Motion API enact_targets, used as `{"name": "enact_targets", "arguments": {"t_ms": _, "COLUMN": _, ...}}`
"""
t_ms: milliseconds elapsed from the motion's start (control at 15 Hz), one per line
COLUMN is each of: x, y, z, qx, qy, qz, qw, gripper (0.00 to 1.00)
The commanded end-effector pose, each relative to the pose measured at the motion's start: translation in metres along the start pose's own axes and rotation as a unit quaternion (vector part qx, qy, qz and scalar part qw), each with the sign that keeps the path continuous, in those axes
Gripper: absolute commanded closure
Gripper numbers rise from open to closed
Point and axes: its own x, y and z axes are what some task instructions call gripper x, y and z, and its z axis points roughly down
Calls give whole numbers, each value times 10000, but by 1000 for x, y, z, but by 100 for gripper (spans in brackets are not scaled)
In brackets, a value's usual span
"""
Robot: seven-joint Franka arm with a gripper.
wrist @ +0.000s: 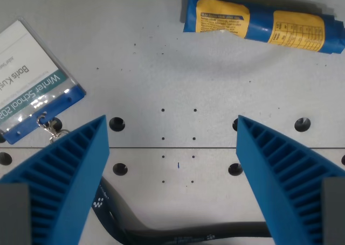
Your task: Move in base positive x
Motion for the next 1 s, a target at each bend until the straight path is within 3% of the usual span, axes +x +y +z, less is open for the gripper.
{"name": "enact_targets", "arguments": {"t_ms": 67, "x": 5, "y": 0, "z": -3, "qx": -1, "qy": 34, "qz": -2, "qw": 10000, "gripper": 0}}
{"name": "enact_targets", "arguments": {"t_ms": 1000, "x": 75, "y": 4, "z": -3, "qx": -1, "qy": 34, "qz": -2, "qw": 10000, "gripper": 0}}
